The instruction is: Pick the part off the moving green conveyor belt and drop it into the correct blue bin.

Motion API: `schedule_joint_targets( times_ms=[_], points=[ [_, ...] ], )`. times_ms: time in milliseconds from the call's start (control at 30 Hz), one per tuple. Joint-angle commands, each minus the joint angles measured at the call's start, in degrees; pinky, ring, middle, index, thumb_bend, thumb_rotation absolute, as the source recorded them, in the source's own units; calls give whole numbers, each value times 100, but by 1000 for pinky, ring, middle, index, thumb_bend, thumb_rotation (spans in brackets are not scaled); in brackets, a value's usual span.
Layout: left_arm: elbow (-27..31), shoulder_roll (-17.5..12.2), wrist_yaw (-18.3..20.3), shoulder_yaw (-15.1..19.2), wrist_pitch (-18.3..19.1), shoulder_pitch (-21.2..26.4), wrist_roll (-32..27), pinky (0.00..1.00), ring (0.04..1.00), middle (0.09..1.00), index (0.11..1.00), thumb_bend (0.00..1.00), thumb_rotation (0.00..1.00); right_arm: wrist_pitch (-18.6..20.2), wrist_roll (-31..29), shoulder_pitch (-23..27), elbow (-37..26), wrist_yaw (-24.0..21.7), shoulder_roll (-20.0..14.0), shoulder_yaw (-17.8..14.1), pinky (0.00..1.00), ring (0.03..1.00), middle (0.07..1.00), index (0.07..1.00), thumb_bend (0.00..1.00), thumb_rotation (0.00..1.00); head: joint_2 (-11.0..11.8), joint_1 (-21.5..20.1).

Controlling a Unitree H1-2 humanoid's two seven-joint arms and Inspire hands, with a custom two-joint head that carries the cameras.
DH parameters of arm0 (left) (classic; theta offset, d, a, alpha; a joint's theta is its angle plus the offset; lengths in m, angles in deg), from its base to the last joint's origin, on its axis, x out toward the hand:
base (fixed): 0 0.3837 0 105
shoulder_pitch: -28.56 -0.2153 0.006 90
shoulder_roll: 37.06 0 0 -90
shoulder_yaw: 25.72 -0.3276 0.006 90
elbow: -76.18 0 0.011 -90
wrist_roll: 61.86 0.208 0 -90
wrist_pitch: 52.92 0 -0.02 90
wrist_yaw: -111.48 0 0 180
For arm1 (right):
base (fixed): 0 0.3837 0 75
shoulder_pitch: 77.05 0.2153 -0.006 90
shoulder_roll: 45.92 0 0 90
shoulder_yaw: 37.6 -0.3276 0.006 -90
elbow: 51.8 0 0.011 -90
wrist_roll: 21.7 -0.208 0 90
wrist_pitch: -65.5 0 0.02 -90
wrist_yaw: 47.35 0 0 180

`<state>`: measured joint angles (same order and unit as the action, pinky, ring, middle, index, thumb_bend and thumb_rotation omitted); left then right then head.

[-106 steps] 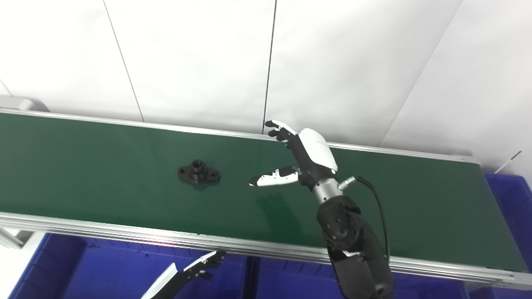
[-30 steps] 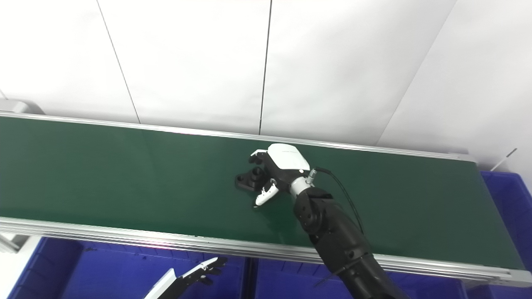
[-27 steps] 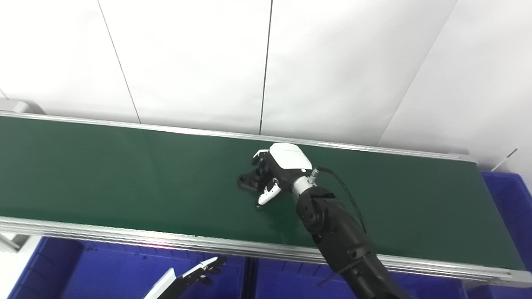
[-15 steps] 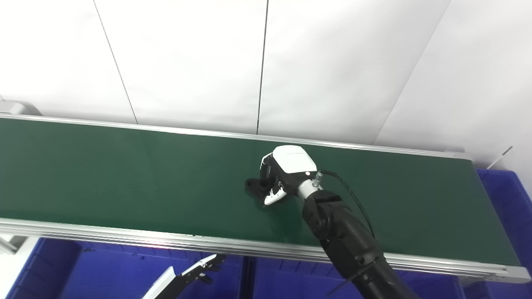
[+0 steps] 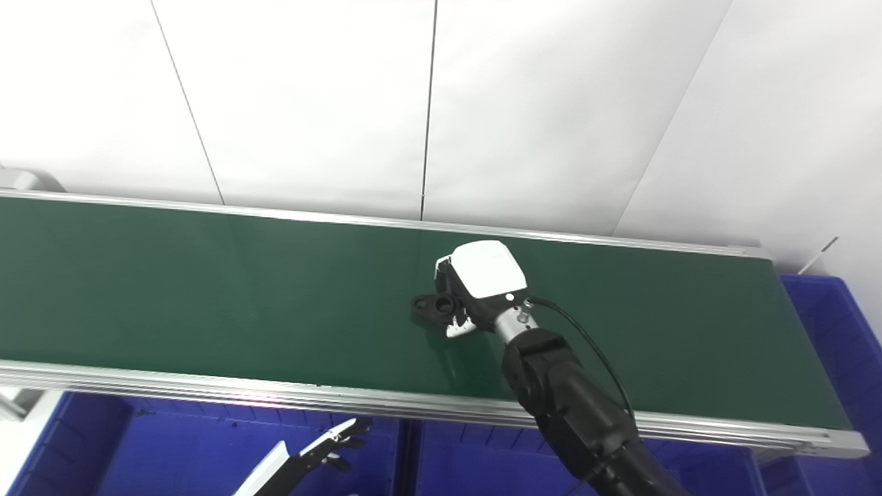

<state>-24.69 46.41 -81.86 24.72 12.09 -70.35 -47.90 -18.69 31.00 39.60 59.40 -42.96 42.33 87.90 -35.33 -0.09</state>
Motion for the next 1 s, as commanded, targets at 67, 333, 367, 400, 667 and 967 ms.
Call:
schedule_joint_targets(
  times_ms=[67, 333, 367, 400, 667, 967],
  points=[
    [166, -29, -50, 41, -193, 52, -30, 697, 846, 911, 927, 908, 502, -229, -256, -375, -637, -2, -2, -240, 233, 303, 423, 515, 523, 0, -17, -4],
    [170, -51, 2, 64, -193, 34, -101, 707, 855, 915, 929, 909, 503, -110, -529, -1064, -2092, -185, -105, -886, 221, 291, 420, 520, 524, 0, -77, -41],
    [174, -57, 4, 69, -193, 31, -99, 709, 855, 914, 929, 908, 501, -113, -543, -1175, -2252, -182, -107, -969, 219, 289, 417, 522, 523, 0, -76, -42],
    [178, -66, 7, 73, -193, 28, -101, 710, 856, 916, 929, 907, 504, -132, -553, -1289, -2403, -140, -100, -1053, 221, 291, 447, 505, 526, 0, -93, -47],
    [196, -136, 44, 84, -194, 27, -150, 724, 860, 919, 934, 896, 521, -143, -601, -1950, -3157, -97, 31, -1510, 288, 358, 497, 530, 514, 0, -171, -94],
    [317, -206, 274, 202, -193, -35, -348, 750, 872, 926, 942, 880, 512, -228, -791, -2690, -3721, -183, 116, -1773, 258, 344, 474, 554, 506, 0, -372, -330]
  ],
)
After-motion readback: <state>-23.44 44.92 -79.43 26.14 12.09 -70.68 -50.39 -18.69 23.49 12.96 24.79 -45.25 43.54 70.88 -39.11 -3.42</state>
